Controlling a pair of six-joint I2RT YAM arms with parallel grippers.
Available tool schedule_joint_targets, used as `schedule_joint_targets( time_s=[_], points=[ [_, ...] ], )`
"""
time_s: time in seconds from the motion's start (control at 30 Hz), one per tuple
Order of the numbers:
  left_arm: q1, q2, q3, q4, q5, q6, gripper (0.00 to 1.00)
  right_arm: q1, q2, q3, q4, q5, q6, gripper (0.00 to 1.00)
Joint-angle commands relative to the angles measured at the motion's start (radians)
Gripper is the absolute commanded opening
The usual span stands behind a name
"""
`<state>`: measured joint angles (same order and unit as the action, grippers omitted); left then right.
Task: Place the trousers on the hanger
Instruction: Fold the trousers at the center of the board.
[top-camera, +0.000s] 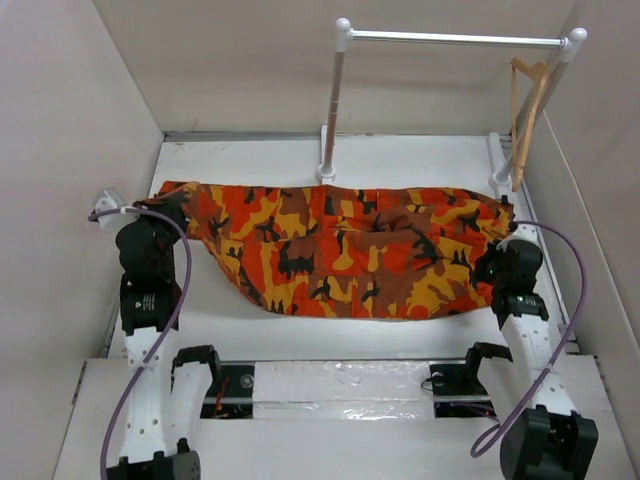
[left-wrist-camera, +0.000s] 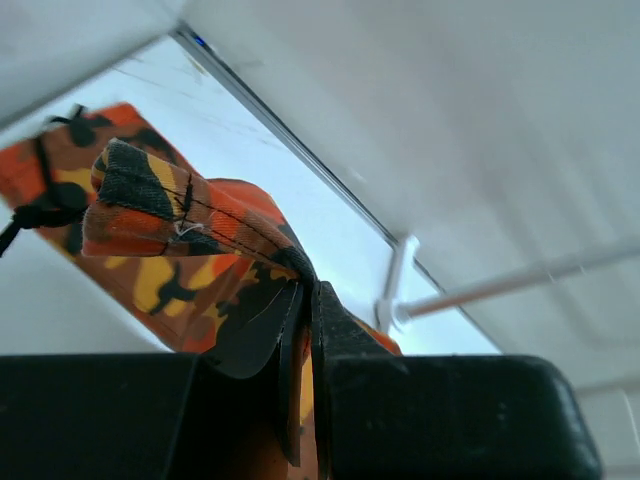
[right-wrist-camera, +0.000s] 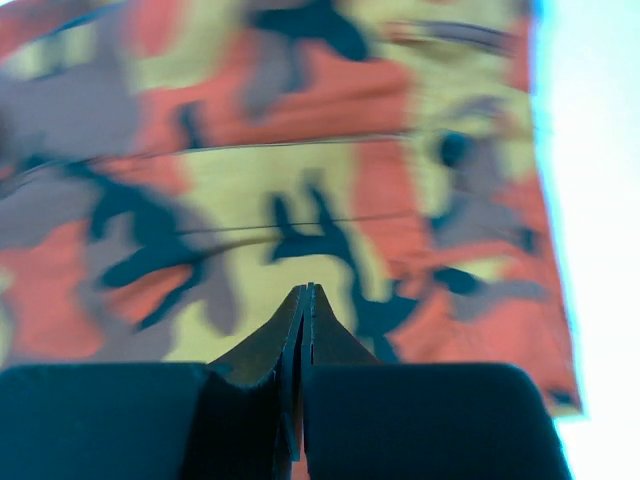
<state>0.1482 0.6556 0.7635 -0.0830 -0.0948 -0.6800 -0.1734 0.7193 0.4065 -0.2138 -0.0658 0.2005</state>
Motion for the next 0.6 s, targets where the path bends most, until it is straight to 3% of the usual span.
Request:
schedule_joint_targets(
  time_s=[0.0,0.07,0.1,0.2,0.43,0.57],
  points=[
    [-0.096,-0.014,0.045,0.036,0.021,0.071,0.0,-0.078,0.037,0.034,-0.03,0.193,0.04,0.14],
    [-0.153,-0.039,0.046,0.017,0.003,0.085,0.0,-0.15,0.069,0.038,-0.03,0.184,0.046,0.34],
    [-0.214,-0.063,0.052,0.005,-0.006,0.092,0.0,-0.231,0.084,0.032,-0.015,0.169,0.057,0.5],
    [-0.335,-0.118,0.091,-0.05,-0.051,0.157,0.0,-0.386,0.117,0.005,0.031,0.087,0.079,0.66],
    [-0.533,-0.266,0.152,-0.159,-0.249,0.272,0.0,-0.446,0.244,0.024,0.105,0.103,0.117,0.72],
    [-0.604,-0.359,0.143,-0.17,-0.431,0.306,0.0,-0.427,0.406,0.078,0.126,-0.048,0.097,0.71]
  ],
)
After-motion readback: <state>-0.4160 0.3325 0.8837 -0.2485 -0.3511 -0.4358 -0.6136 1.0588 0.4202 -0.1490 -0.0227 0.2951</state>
